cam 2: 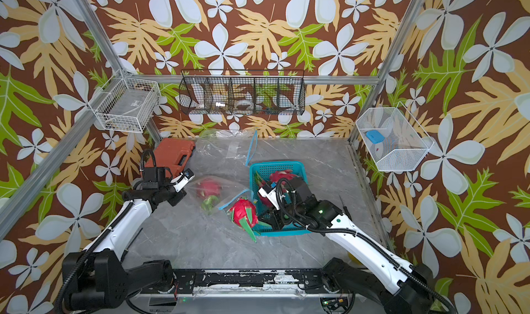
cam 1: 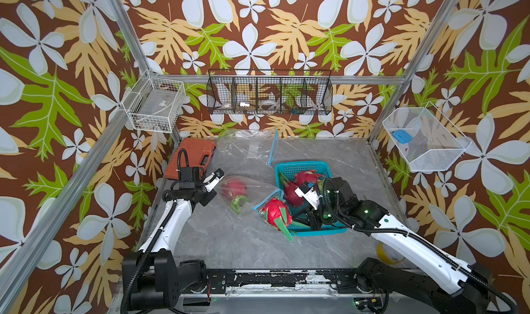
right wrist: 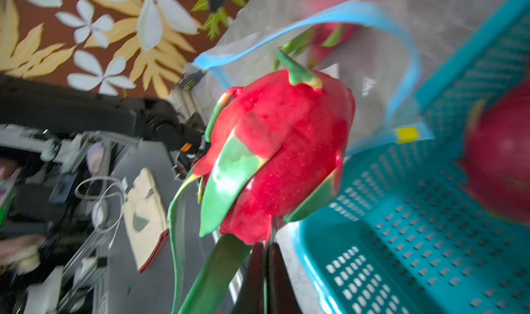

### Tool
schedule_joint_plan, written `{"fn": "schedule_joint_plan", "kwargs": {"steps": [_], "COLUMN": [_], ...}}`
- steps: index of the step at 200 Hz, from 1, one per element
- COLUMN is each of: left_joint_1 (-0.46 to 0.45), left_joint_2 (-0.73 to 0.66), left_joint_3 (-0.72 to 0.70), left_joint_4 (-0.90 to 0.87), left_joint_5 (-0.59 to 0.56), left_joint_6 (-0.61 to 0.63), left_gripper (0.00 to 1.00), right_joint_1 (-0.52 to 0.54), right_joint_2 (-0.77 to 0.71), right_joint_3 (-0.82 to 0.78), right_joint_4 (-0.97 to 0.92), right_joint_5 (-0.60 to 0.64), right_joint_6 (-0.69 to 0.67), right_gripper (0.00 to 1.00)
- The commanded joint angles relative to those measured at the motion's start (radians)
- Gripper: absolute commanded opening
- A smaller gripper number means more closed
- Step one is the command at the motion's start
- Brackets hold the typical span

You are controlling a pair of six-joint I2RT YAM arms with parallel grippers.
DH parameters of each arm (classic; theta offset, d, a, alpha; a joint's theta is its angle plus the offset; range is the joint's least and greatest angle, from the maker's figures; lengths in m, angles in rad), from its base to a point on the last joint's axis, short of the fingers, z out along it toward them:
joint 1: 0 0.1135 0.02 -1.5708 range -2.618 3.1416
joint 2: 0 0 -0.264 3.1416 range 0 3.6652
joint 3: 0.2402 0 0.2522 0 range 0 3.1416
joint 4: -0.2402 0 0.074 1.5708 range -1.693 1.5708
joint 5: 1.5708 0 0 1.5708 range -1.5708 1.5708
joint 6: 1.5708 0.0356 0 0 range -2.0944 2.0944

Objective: Open the zip-top bag and take out the dragon fruit
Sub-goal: Pick up the dragon fruit from the zipper food storage bag, then place the dragon fruit in the basket.

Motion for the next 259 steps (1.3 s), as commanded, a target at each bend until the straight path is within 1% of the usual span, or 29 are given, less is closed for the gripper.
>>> {"fn": "schedule_joint_plan", "kwargs": {"steps": [1,15,25,41,53,61,83,94,112,134,152,174,194,215,222,230,243,244,248,249,251,252,254,259], "left_joint_1": [0.002,0.002,0.002,0.002,0.002,0.002,0.002,0.002,0.002,0.002,0.002,0.002,0.002,0.002,0.002,0.002,0.002,0.002,0.002,0.002,0.002,0.002,0.002,0.002], "left_joint_2": [-0.003,-0.006,-0.012,-0.024,-0.032,-0.037,-0.049,-0.055,-0.063,-0.075,-0.074,-0.061,-0.053,-0.061,-0.068,-0.077,-0.088,-0.089,-0.091,-0.092,-0.092,-0.093,-0.093,-0.094], "left_joint_3": [0.001,-0.009,-0.024,-0.050,-0.066,-0.075,-0.078,-0.076,-0.067,-0.064,-0.059,-0.046,-0.035,-0.031,-0.035,-0.042,-0.053,-0.054,-0.056,-0.057,-0.057,-0.058,-0.059,-0.059], "left_joint_4": [0.020,0.013,0.014,0.014,0.018,0.017,-0.010,-0.031,-0.063,-0.069,-0.069,-0.072,-0.076,-0.093,-0.096,-0.096,-0.096,-0.097,-0.096,-0.096,-0.096,-0.097,-0.098,-0.098], "left_joint_5": [-0.009,-0.014,-0.016,-0.020,-0.026,-0.026,-0.010,0.008,0.031,0.039,0.046,0.055,0.064,0.073,0.072,0.070,0.069,0.069,0.069,0.069,0.070,0.070,0.071,0.074], "left_joint_6": [-0.015,-0.013,-0.005,0.010,0.015,0.018,0.018,0.018,0.020,0.021,0.023,0.012,-0.003,-0.009,-0.005,-0.002,0.003,0.002,0.003,0.003,0.002,0.002,0.002,0.001], "left_gripper": [0.00,0.00,0.00,0.00,0.00,0.00,0.00,0.00,0.00,0.00,0.00,0.00,0.00,0.00,0.00,0.00,0.00,0.00,0.00,0.00,0.00,0.00,0.00,0.00], "right_joint_1": [0.024,0.018,-0.009,-0.086,-0.166,-0.216,-0.317,-0.320,-0.320,-0.320,-0.319,-0.320,-0.319,-0.319,-0.320,-0.319,-0.317,-0.317,-0.314,-0.314,-0.314,-0.313,-0.313,-0.307], "right_joint_2": [-0.031,-0.066,-0.089,-0.121,-0.148,-0.160,-0.156,-0.142,-0.108,-0.089,-0.110,-0.130,-0.103,-0.062,-0.047,-0.029,0.000,0.001,0.005,0.006,0.007,0.007,0.008,0.008], "right_joint_3": [0.021,0.031,0.032,0.029,0.015,0.013,0.024,0.028,0.053,0.099,0.121,0.081,0.003,-0.035,-0.043,-0.043,-0.019,-0.016,-0.007,-0.004,-0.001,0.001,0.005,0.015], "right_joint_4": [0.108,0.150,0.183,0.221,0.250,0.236,0.118,0.067,-0.036,-0.184,-0.290,-0.346,-0.290,-0.222,-0.201,-0.191,-0.200,-0.202,-0.203,-0.203,-0.203,-0.203,-0.203,-0.202], "right_joint_5": [-0.192,-0.199,-0.215,-0.220,-0.217,-0.177,0.044,0.164,0.326,0.458,0.571,0.633,0.588,0.597,0.601,0.626,0.679,0.685,0.703,0.706,0.713,0.714,0.720,0.743], "right_joint_6": [-0.007,0.007,0.028,0.063,0.092,0.091,0.034,0.007,-0.021,-0.021,-0.003,0.003,0.018,0.030,0.032,0.038,0.045,0.047,0.051,0.052,0.053,0.053,0.054,0.054], "right_gripper": [0.00,0.00,0.00,0.00,0.00,0.00,0.00,0.00,0.00,0.00,0.00,0.00,0.00,0.00,0.06,0.17,0.40,0.43,0.62,0.69,0.89,0.94,0.99,1.00]}}
